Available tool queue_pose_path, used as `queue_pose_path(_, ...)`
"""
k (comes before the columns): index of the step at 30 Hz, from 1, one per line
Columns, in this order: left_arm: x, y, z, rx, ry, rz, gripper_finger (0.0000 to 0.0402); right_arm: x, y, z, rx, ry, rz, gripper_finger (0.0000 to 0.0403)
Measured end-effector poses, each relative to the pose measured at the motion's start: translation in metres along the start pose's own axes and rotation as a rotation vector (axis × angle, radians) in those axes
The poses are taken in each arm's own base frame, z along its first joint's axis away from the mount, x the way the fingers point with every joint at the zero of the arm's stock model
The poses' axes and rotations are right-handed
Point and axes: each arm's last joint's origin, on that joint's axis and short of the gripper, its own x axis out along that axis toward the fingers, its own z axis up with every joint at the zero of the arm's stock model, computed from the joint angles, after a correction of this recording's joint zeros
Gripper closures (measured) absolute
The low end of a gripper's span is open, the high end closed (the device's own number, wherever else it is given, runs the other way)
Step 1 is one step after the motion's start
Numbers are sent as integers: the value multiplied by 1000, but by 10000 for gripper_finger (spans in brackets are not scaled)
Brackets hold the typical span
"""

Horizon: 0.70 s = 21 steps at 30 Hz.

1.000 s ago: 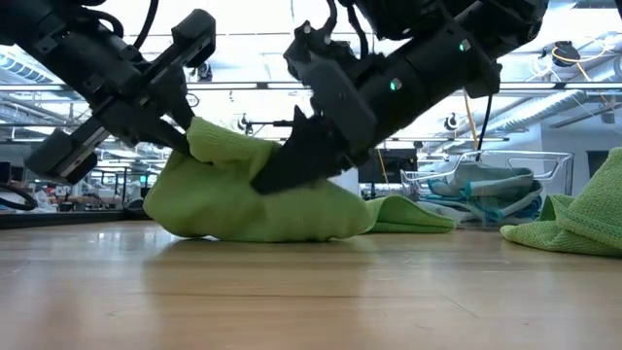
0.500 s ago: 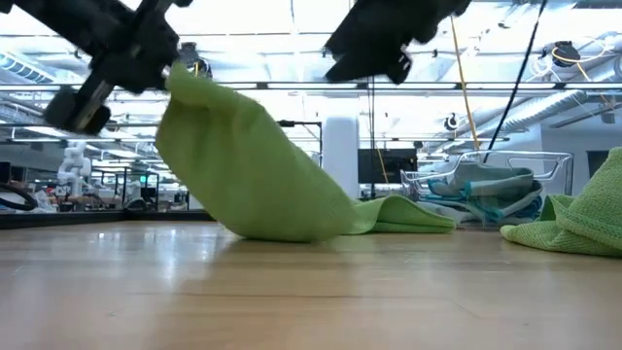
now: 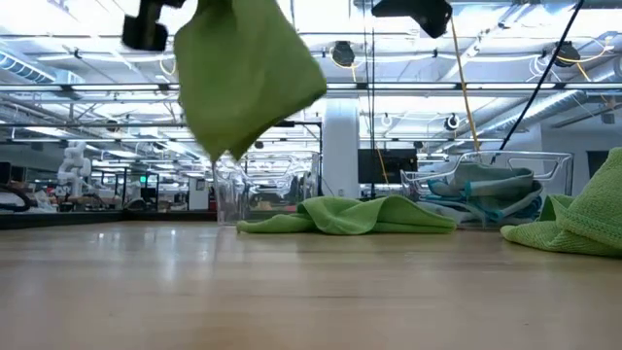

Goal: Fold microfiber towels
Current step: Put the bottom left green microfiber towel into the left transparent bin

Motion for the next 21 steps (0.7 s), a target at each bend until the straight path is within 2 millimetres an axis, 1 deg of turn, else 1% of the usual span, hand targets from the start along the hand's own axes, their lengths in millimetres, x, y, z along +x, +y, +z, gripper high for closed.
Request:
queue_pose_path(3,-13,-11,29,86,72,10,401,-3,-1,1,55,-6,-9,199)
queue_pose_path(7,-30,-29,69,212,125,-40,401,-4,-2,1,118,-23,-51,199)
queue_pose_path(10,-39,-35,97,306,171,-32,401,-4,-4,1,142,-49,-101,200)
queue_pose_path(13,-46,-40,127,406,216,-17,401,-4,-6,2,211,-90,-163,200)
queue_pose_path(18,-45,-41,172,596,286,63,401,-5,-9,4,355,-167,-246,200)
queue_pose_path(21,-40,-39,195,691,318,102,401,-5,-10,4,442,-207,-273,200)
